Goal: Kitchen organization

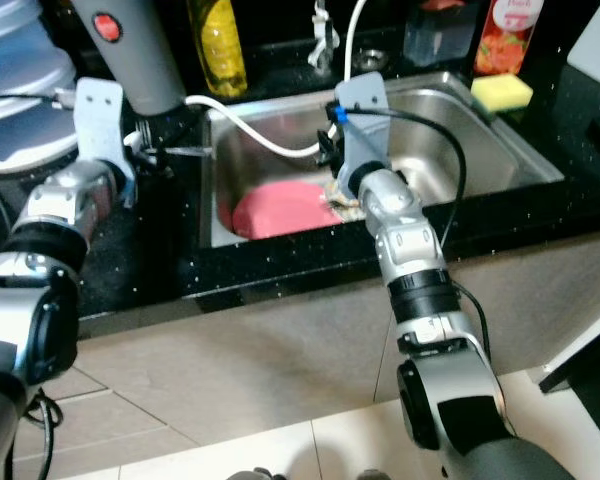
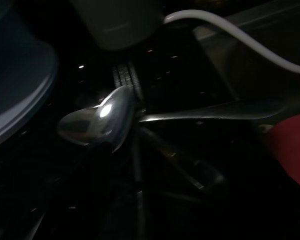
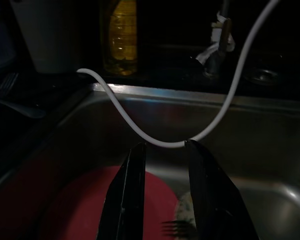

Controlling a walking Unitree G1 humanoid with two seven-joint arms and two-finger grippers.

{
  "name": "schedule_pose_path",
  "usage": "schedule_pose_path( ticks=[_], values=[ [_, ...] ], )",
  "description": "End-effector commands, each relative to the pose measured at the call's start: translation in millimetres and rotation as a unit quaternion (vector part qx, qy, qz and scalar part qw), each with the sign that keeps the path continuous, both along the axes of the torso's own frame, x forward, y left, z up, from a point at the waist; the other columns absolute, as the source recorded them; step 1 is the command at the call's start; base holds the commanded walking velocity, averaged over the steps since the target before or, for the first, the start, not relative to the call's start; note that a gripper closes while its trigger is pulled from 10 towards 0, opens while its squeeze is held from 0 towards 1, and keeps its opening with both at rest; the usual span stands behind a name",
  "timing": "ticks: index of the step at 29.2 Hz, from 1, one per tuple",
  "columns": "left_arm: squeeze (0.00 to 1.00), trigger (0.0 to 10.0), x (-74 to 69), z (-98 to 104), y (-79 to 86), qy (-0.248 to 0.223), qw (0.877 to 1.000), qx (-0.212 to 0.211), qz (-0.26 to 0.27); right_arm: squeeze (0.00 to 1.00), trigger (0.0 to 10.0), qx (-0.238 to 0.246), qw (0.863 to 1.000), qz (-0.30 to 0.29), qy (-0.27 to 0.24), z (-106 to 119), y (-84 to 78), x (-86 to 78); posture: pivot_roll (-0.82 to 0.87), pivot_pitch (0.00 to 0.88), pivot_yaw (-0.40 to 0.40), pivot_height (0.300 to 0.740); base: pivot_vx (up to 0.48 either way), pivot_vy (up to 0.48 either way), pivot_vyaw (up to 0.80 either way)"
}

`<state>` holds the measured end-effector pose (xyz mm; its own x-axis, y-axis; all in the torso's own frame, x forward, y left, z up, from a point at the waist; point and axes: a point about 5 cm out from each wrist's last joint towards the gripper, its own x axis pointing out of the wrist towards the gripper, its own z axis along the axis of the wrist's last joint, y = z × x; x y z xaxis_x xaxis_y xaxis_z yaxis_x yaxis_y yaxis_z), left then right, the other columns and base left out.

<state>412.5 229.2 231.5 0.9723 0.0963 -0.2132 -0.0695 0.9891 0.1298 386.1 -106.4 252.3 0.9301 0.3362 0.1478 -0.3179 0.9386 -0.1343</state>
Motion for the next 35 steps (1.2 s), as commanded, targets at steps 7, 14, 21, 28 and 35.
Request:
schedule_pose_path(
  ticks=[7, 14, 21, 28, 35],
  values=[
    [0.0, 10.0, 0.3, -2, 5.3, 0.012, 0.998, -0.045, 0.038, 0.0, 10.0, 0.004, 1.0, 0.01, 0.013, -6, 7.2, -6.2, 0.1, 0.144, 0.114, 0.74, 0.0, 0.0, 0.0],
    [0.0, 8.2, -6.0, -26, 8.8, 0.07, 0.986, -0.118, 0.09, 0.0, 10.0, 0.008, 1.0, 0.014, 0.024, -12, 9.7, -12.9, 0.1, 0.166, 0.12, 0.74, 0.0, 0.0, 0.0],
    [0.0, 0.0, -15.6, -51, 16.3, 0.126, 0.981, -0.102, 0.11, 0.0, 10.0, 0.012, 0.999, 0.02, 0.029, -12, 13.2, -13.5, 0.12, 0.161, 0.107, 0.74, 0.0, 0.0, 0.0],
    [0.0, 0.0, -19.7, -51, 27.4, 0.117, 0.957, -0.172, 0.204, 0.0, 10.0, 0.013, 0.999, 0.026, 0.03, -10, 16.8, -13.1, 0.12, 0.147, 0.099, 0.74, 0.0, 0.0, 0.0],
    [0.0, 0.0, -20.4, -45, 33.8, 0.1, 0.943, -0.198, 0.25, 0.0, 10.0, 0.012, 0.999, 0.029, 0.028, -9, 18.6, -12.2, 0.12, 0.127, 0.095, 0.74, 0.0, 0.0, 0.0]
  ],
)
